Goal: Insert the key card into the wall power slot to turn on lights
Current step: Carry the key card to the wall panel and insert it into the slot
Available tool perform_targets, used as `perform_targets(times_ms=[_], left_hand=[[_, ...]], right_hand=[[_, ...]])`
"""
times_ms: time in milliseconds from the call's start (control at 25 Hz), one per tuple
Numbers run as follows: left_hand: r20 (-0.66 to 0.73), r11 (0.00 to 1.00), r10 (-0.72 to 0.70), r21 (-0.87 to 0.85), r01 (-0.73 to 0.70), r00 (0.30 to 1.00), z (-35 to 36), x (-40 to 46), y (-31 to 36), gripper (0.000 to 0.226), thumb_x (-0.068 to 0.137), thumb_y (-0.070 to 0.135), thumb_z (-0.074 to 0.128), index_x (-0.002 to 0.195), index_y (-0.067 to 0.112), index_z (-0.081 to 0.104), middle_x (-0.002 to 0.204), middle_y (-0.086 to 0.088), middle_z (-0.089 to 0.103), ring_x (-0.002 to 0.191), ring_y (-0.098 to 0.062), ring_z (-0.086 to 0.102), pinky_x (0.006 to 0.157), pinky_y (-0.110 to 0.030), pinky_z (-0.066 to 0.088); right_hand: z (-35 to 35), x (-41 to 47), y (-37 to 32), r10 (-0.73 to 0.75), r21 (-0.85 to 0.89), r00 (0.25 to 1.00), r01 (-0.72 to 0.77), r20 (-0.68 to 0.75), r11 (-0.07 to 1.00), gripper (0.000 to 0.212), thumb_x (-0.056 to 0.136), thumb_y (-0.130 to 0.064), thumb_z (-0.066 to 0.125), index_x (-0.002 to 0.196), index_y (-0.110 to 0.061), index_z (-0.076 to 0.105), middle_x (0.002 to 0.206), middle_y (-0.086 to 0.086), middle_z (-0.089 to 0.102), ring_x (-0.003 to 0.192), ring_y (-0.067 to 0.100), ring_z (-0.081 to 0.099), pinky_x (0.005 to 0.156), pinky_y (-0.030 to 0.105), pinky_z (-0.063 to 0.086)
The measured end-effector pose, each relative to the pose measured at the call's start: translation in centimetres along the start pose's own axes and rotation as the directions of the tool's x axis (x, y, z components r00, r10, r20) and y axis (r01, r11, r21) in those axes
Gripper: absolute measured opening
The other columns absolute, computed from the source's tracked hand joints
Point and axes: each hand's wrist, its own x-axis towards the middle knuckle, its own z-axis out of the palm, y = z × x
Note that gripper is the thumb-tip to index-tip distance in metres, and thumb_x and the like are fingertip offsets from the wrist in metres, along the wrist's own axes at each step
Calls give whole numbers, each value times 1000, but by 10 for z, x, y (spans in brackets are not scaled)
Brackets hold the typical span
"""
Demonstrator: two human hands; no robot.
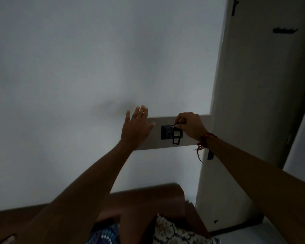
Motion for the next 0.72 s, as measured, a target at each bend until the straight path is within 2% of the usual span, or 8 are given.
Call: perform_targets(times_ms=[200,400,720], left_hand=[[10,1000,-3,9,3,1000,27,28,8,73,104,55,30,159,9,16,169,-11,16,158,-25,12,128,-54,8],[41,999,-34,34,33,999,60,62,25,74,104,57,28,159,10,16,169,-11,16,158,-25,11,128,-54,8],[70,994,-84,75,79,994,109,112,60,73,104,56,27,160,10,13,170,-11,13,158,-25,9,128,-55,10]], right_hand=[[2,30,33,-15,31,1000,15,17,999,9,79,0,73,85,-7,71,80,1,69,70,0,59,61,5,39],[8,63,82,-47,66,998,44,48,997,9,79,0,73,86,-6,71,84,6,72,76,11,64,63,9,43],[19,135,165,-82,121,993,71,82,990,8,77,-1,74,82,-7,72,81,9,75,74,13,66,60,8,43]])
